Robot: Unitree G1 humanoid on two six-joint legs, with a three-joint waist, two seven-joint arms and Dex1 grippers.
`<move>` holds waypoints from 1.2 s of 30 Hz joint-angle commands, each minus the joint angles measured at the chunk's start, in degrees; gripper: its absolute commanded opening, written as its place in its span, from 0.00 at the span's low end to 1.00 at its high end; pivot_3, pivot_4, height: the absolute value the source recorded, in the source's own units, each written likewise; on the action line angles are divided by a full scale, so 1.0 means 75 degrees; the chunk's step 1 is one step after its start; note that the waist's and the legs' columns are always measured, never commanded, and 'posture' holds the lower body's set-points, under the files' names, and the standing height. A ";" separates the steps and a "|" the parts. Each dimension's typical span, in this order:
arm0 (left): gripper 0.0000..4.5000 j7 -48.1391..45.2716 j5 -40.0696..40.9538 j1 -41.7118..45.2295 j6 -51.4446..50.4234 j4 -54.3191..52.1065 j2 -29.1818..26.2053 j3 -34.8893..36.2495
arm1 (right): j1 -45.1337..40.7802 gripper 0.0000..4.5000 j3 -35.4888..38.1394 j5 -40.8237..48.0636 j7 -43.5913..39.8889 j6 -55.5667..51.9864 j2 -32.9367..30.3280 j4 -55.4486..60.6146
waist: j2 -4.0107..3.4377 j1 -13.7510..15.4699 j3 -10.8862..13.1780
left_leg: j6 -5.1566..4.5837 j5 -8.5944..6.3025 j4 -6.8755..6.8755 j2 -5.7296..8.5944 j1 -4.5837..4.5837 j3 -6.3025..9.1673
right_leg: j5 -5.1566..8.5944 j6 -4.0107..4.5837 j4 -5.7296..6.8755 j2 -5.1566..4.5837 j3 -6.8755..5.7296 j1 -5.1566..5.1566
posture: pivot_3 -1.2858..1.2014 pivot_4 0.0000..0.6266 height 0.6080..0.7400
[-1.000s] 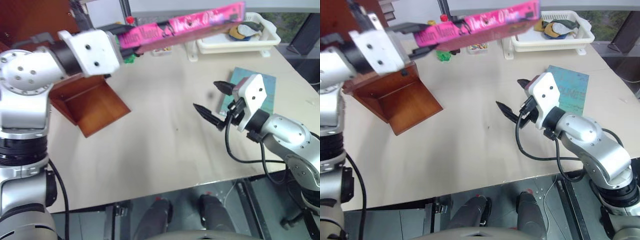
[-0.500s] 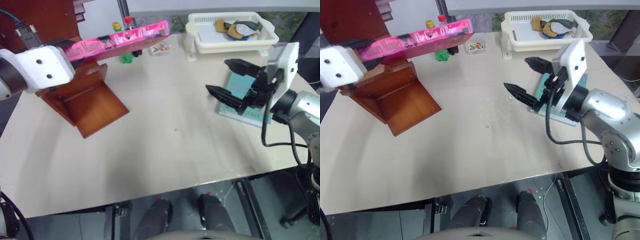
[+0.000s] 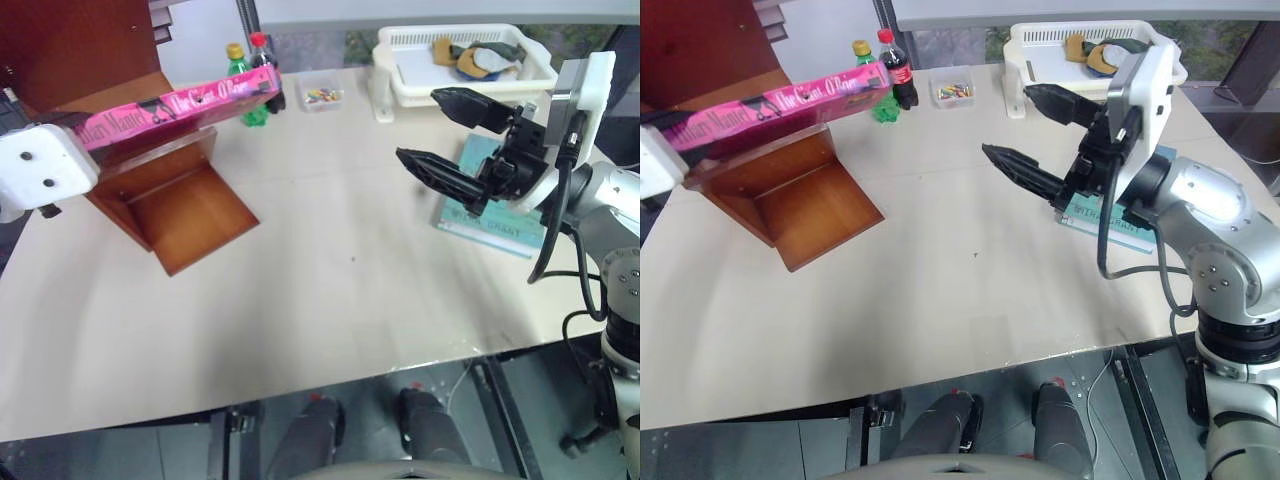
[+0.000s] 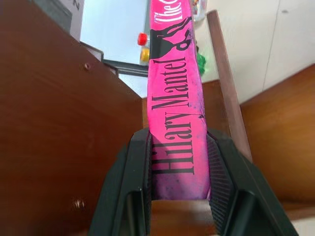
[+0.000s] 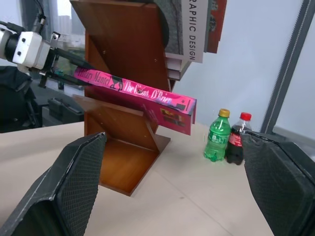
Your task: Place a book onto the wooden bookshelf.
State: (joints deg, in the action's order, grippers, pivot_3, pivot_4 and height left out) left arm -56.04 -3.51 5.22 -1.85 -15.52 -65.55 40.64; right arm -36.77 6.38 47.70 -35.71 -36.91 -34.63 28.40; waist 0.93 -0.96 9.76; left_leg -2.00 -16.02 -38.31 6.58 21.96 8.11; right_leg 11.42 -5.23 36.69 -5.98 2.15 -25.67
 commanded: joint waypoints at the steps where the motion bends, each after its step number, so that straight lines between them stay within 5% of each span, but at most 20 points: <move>1: 0.23 -0.0430 0.0254 -0.0391 0.0196 0.0133 -0.0023 0.0877 | -0.0131 1.00 0.0350 0.0360 -0.0055 0.0023 -0.0103 0.0377 | -0.0001 -0.0010 0.0001 | 0.0000 0.0000 0.0000 0.0000 -0.0001 0.0000 | 0.0000 0.0000 0.0001 0.0000 0.0001 0.0000 | 0.52 0.24 1.00; 19: 0.23 -0.0226 0.0393 -0.1295 0.1264 0.1562 -0.0164 0.1046 | 0.0114 1.00 0.0279 0.0091 -0.0426 0.0153 -0.0435 0.0446 | -0.0021 -0.0216 -0.0004 | 0.0000 -0.0002 0.0013 -0.0029 -0.0032 -0.0043 | -0.0005 0.0008 0.0010 0.0017 0.0041 0.0000 | 0.52 0.24 1.00; 26: 0.86 -0.0130 0.0825 -0.1495 0.1556 0.1652 0.0233 0.1472 | 0.0271 1.00 0.0304 -0.0006 -0.0594 0.0313 -0.0460 0.0453 | -0.0028 -0.0175 0.0000 | 0.0000 -0.0004 0.0007 -0.0047 -0.0024 -0.0047 | -0.0012 0.0016 0.0007 0.0027 0.0035 -0.0001 | 0.52 0.24 1.00; 31: 0.86 -0.0496 0.1756 -0.1908 0.1624 0.1307 0.0777 0.2200 | 0.0232 1.00 0.0269 -0.0037 -0.0820 0.0467 -0.0449 0.0251 | -0.0028 -0.0162 0.0000 | -0.0005 -0.0009 0.0005 -0.0044 -0.0017 -0.0046 | -0.0013 0.0017 -0.0006 0.0022 0.0032 0.0000 | 0.52 0.24 1.00; 36: 0.86 -0.0827 0.3641 -0.2505 -0.0368 0.0212 0.1357 0.3197 | 0.0182 1.00 0.0236 -0.0031 -0.1001 0.0546 -0.0399 0.0086 | -0.0026 -0.0159 0.0000 | -0.0006 -0.0011 0.0004 -0.0045 -0.0014 -0.0043 | -0.0013 0.0018 -0.0009 0.0022 0.0027 0.0001 | 0.52 0.24 1.00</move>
State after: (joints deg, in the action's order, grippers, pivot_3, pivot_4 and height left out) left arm -61.81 18.78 -12.67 0.60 -10.87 -55.56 59.85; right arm -34.37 7.22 47.30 -42.42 -34.29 -37.64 28.47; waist 0.74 -2.15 9.76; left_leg -2.04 -16.10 -38.28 6.24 21.83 7.78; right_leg 11.32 -5.09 36.65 -5.82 2.37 -25.66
